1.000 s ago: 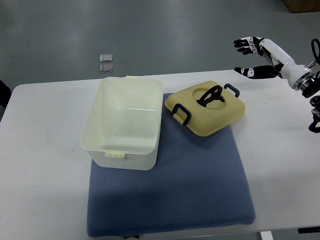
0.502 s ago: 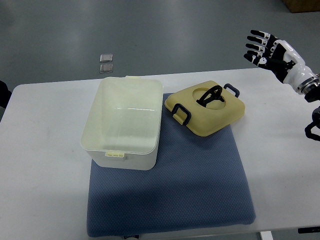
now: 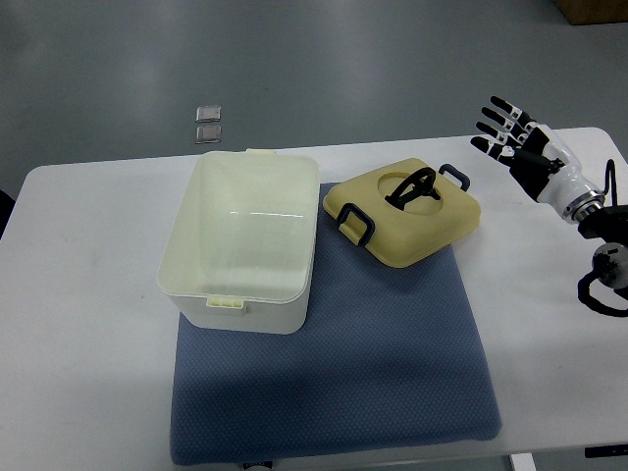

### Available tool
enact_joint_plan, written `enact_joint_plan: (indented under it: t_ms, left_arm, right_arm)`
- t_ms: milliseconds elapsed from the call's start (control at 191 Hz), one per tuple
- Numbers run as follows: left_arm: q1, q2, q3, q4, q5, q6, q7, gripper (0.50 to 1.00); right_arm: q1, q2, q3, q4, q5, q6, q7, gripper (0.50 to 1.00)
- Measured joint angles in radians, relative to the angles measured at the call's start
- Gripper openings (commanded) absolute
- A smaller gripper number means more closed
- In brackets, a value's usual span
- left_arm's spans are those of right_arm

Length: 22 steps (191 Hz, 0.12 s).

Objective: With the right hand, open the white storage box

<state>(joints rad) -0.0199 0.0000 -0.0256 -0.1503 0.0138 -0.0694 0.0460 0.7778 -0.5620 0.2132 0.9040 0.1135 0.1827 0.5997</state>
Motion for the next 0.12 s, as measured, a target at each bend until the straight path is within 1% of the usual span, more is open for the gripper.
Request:
enact_joint_plan:
  t_ms: [115]
  left_arm:
    - [0.000,0.000,0.001,0.001,0.000,0.000,0.000,1.000]
  right_arm:
    - [-0.001,0.011,0.000,-0.001,-0.002,0.000,0.000,0.926]
